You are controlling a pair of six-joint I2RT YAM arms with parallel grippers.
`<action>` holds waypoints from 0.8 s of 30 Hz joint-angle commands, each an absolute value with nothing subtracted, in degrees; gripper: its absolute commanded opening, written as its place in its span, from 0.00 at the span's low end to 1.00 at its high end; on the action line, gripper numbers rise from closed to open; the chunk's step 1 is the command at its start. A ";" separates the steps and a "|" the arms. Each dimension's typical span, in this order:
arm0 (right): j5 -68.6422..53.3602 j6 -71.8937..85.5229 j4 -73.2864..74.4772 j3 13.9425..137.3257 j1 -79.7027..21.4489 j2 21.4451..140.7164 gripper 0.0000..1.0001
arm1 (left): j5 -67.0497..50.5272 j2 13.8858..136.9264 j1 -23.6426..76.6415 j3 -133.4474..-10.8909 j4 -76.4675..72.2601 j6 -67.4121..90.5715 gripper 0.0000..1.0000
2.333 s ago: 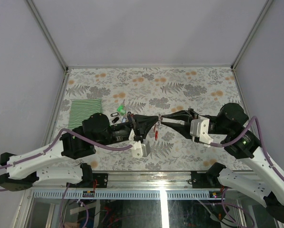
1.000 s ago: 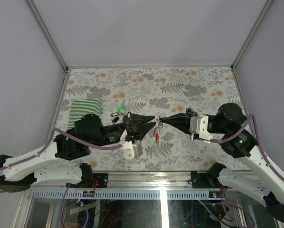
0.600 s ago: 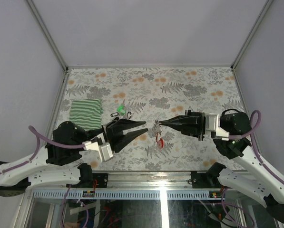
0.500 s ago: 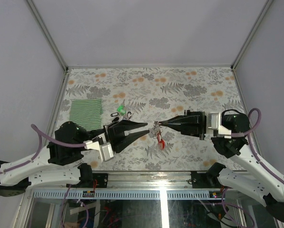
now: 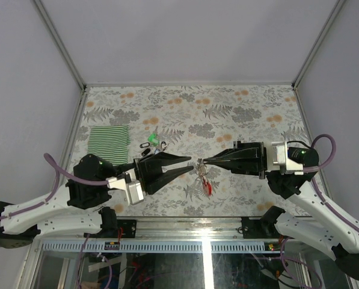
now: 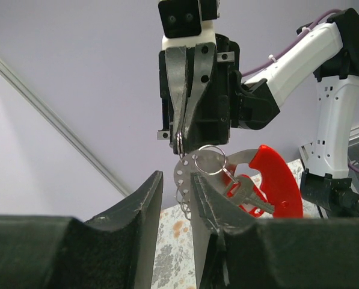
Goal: Put the keys on the keyring
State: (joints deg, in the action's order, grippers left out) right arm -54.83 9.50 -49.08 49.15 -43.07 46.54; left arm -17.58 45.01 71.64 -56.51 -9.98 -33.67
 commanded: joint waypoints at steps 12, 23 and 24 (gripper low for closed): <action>-56.23 10.31 -53.01 50.63 -43.30 47.20 0.00 | -19.99 48.31 71.97 -57.40 -16.42 -31.09 0.23; -57.32 9.63 -50.89 50.72 -43.33 46.63 0.00 | -20.15 48.30 71.94 -57.22 -17.17 -30.81 0.13; -57.39 9.50 -50.68 50.76 -43.33 46.63 0.00 | -20.16 48.40 71.98 -57.19 -17.10 -30.80 0.10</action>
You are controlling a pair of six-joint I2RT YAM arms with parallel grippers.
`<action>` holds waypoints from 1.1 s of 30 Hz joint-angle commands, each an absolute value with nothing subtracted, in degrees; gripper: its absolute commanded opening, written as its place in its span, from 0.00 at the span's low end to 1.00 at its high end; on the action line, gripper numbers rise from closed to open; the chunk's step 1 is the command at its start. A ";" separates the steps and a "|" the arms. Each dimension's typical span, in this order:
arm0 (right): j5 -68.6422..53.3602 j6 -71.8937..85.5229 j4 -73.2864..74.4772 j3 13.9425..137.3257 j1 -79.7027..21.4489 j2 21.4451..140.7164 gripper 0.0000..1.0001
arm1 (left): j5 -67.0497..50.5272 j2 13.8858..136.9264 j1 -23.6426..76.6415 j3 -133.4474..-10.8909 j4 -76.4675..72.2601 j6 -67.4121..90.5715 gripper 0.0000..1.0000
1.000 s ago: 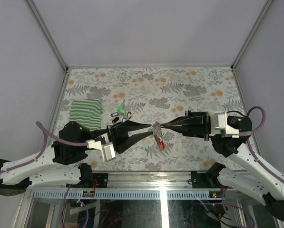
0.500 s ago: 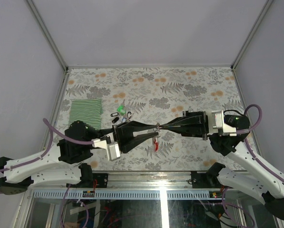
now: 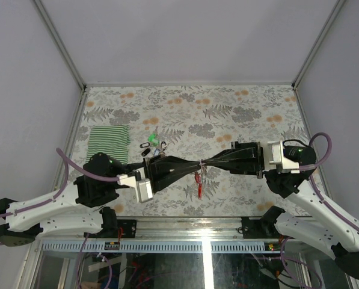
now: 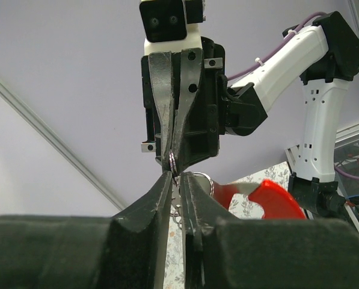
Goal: Put the keys on the keyring
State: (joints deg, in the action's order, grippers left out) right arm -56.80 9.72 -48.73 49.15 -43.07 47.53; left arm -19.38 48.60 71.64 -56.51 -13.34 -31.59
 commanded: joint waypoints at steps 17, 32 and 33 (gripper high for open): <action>-54.68 -4.92 -31.89 53.47 -43.29 42.09 0.26 | -17.14 48.12 71.96 -63.40 -2.50 -30.84 0.00; -45.13 -23.77 0.83 59.33 -43.33 40.88 0.32 | -7.76 60.37 71.96 -87.44 36.56 -28.17 0.00; -45.21 -23.57 0.73 59.10 -43.31 40.99 0.32 | -7.72 61.79 71.97 -89.38 38.93 -28.14 0.00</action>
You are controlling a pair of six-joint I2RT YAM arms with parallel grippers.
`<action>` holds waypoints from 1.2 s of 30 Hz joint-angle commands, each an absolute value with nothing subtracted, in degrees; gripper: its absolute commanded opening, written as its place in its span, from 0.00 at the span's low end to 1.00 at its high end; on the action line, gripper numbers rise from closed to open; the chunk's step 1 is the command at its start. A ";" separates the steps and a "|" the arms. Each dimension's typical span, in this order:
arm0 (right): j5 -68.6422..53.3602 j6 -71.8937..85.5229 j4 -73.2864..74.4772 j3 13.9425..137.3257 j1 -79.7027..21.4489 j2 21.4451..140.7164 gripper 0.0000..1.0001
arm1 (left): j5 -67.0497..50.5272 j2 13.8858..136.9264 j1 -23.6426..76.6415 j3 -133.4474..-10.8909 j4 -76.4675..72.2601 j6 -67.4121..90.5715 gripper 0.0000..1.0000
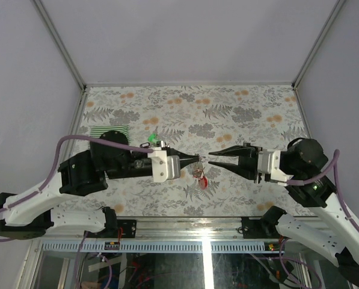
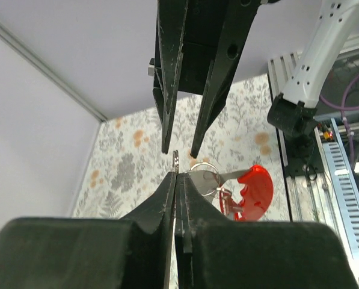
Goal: Put the keys on the keyring
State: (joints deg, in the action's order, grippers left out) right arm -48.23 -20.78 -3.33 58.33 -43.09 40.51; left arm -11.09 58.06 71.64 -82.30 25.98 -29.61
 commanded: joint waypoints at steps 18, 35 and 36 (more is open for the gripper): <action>-48.33 -25.96 7.23 61.36 -43.28 42.76 0.32 | -8.24 69.66 71.85 -99.42 49.32 -27.73 0.00; -52.10 -25.41 10.11 64.83 -43.33 45.39 0.32 | -6.72 70.83 71.84 -99.87 49.80 -27.65 0.00; -51.77 -25.50 9.96 64.74 -43.30 45.08 0.31 | -6.64 70.88 71.89 -99.87 49.86 -27.64 0.00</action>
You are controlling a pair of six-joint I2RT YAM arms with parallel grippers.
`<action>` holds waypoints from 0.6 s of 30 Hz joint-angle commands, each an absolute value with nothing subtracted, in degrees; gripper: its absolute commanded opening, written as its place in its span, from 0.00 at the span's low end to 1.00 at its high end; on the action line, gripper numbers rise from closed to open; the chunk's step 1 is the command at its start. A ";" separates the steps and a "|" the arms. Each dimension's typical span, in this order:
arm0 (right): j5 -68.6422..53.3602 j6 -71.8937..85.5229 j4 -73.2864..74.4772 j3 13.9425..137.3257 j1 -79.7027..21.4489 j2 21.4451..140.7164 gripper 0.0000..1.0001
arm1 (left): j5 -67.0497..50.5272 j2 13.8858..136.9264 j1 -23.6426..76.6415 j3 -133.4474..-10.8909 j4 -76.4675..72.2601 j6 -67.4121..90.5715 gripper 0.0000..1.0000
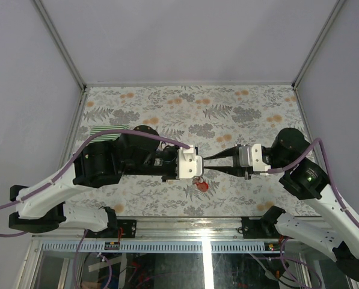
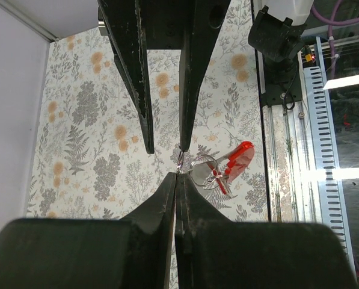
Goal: Put the keys on the keyring
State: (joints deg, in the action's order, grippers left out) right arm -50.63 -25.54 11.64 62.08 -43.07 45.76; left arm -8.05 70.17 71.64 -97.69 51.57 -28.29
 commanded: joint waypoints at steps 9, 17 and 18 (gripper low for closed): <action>-52.03 -24.72 10.49 65.05 -43.33 44.94 0.31 | -6.00 71.19 71.88 -99.76 49.87 -27.60 0.00; -52.54 -24.08 10.83 65.19 -43.28 45.98 0.31 | -5.71 71.29 71.86 -99.85 49.85 -27.74 0.00; -52.70 -24.00 10.88 65.15 -43.30 46.31 0.30 | -5.58 71.37 71.89 -99.86 49.85 -27.74 0.00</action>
State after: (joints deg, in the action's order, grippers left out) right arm -50.74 -25.23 11.75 62.94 -43.09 45.56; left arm -6.79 71.46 71.64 -97.71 51.75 -28.27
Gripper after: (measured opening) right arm 0.308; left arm 0.010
